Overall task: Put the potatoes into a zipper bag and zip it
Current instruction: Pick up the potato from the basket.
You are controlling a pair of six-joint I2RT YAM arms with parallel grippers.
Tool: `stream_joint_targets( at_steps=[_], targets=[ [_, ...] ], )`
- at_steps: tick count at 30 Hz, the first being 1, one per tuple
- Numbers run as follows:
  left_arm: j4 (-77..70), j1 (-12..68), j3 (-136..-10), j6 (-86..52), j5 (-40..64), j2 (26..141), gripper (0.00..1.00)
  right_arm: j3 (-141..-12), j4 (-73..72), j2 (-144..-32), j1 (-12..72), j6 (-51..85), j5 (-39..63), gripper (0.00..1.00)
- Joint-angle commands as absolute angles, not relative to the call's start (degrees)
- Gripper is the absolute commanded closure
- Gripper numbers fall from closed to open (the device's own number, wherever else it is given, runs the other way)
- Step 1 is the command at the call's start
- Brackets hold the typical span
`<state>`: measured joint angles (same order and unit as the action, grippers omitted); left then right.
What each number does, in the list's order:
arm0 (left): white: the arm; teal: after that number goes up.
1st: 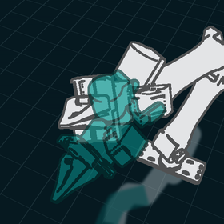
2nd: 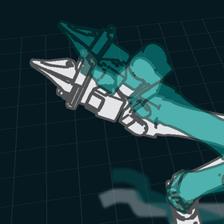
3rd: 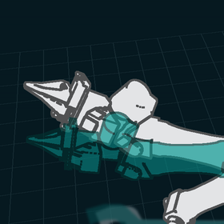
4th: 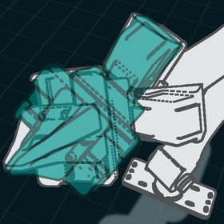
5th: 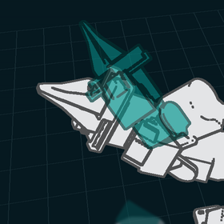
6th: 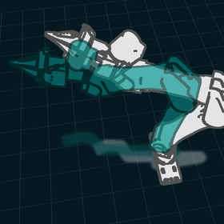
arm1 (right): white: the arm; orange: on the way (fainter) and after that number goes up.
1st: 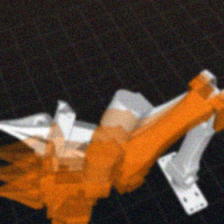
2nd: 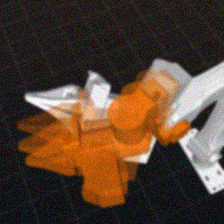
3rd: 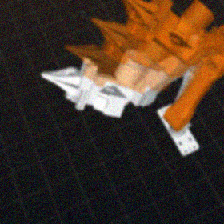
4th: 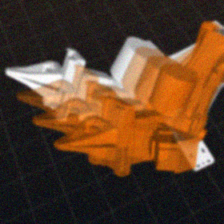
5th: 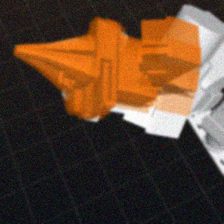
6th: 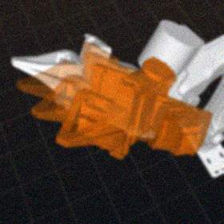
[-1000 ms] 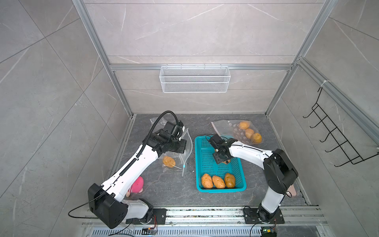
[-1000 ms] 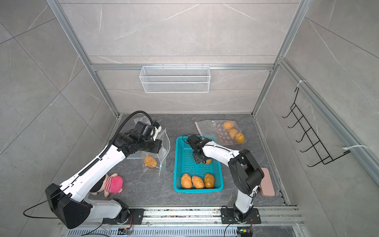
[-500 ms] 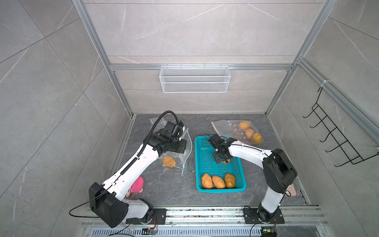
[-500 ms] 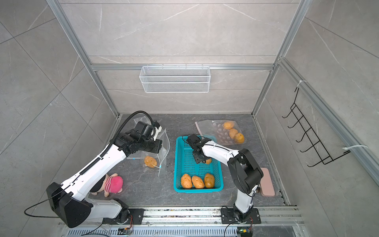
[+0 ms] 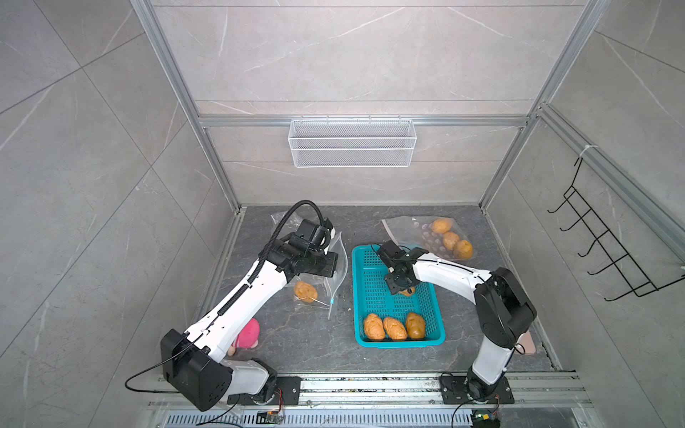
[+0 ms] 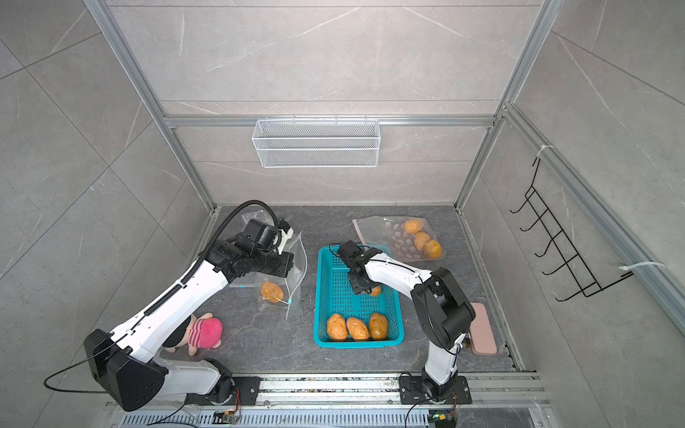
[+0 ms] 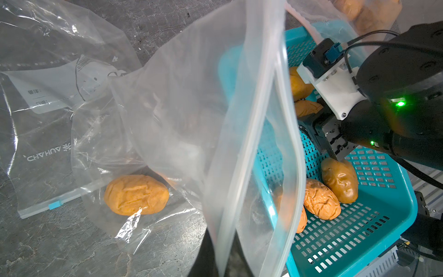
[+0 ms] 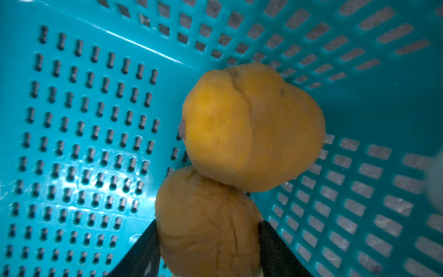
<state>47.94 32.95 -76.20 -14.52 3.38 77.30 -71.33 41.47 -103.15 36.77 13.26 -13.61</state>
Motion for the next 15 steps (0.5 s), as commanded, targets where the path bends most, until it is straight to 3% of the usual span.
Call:
stream_joint_targets(
  at_steps=[1, 15],
  targets=[
    [47.37, 32.61, -76.20, -13.45, 4.14, 77.43, 1.00, -69.95, 40.29, -98.92, 37.21, 13.23, -6.48, 0.56],
    [47.46, 32.53, -76.29, -13.51, 4.26, 77.53, 1.00, -63.99, 21.88, -72.76, 37.50, 20.11, 19.20, 0.57]
  ],
)
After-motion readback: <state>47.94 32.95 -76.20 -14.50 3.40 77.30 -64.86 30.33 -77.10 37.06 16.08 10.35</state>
